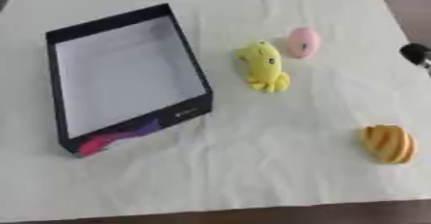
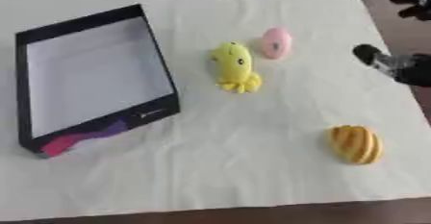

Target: Pick up objects on the table and place them in the box.

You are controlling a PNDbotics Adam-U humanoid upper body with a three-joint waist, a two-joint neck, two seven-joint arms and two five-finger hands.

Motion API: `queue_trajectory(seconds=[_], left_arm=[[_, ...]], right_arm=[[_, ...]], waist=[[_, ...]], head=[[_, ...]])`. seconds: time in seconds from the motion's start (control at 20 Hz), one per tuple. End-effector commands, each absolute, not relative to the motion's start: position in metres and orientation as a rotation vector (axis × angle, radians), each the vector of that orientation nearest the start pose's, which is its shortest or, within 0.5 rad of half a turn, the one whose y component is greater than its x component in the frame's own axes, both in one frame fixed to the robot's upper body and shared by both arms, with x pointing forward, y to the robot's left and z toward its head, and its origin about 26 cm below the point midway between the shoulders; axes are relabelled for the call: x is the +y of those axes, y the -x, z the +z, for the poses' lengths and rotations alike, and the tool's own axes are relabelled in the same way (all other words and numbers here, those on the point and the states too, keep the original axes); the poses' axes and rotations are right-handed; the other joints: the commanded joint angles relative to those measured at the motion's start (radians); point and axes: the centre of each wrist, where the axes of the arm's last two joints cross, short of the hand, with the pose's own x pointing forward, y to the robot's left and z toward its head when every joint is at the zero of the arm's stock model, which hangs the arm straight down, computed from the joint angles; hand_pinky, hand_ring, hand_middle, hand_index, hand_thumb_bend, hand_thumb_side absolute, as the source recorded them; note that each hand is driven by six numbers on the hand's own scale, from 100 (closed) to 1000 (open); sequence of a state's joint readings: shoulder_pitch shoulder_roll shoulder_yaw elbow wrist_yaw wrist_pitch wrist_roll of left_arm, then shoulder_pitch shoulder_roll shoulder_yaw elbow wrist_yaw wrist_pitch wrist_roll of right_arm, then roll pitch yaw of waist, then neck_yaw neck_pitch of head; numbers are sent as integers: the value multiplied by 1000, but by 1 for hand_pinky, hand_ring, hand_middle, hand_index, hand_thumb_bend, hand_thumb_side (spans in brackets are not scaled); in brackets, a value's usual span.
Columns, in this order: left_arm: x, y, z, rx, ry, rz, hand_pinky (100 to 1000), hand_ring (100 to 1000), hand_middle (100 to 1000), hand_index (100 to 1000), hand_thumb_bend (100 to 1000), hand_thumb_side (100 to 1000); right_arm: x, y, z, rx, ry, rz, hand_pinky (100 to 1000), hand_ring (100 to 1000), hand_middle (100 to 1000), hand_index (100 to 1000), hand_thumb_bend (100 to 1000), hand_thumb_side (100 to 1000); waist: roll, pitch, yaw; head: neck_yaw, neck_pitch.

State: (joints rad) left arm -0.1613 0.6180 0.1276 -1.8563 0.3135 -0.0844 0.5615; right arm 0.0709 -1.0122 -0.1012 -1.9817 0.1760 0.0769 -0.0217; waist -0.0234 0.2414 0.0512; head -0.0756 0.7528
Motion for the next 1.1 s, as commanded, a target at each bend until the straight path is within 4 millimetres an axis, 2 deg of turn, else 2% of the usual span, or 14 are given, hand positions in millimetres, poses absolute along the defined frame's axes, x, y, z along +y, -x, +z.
queue_trajectory(seconds=[0.05, 0.45, 0.7, 0.9, 1.1], left_arm=[[373, -290, 197, -2189, -606, 266, 783, 858, 908, 939, 477, 690], [376, -287, 197, -2185, -632, 259, 785, 860, 910, 940, 459, 700], [376, -287, 195, -2180, -627, 254, 786, 861, 912, 940, 454, 704], [376, -287, 194, -2177, -622, 250, 788, 862, 913, 940, 449, 707], [377, -287, 193, -2174, -624, 250, 788, 863, 914, 940, 445, 709]], right_arm=[[-391, -249, 225, -1645, 963, 1107, 875, 830, 852, 884, 554, 614], [-397, -237, 198, -1579, 882, 1190, 868, 820, 838, 885, 646, 576], [-397, -232, 184, -1549, 833, 1190, 863, 813, 827, 882, 660, 570], [-397, -231, 181, -1583, 796, 1152, 861, 804, 822, 883, 655, 572], [-398, -229, 179, -1622, 747, 1114, 863, 803, 824, 885, 650, 573]], waist=[[-14, 3, -10], [-23, 6, -41], [-30, 7, -50], [-30, 8, -50], [-32, 6, -54]], head=[[18, -5], [46, 10], [53, 14], [28, 16], [-24, 17]])
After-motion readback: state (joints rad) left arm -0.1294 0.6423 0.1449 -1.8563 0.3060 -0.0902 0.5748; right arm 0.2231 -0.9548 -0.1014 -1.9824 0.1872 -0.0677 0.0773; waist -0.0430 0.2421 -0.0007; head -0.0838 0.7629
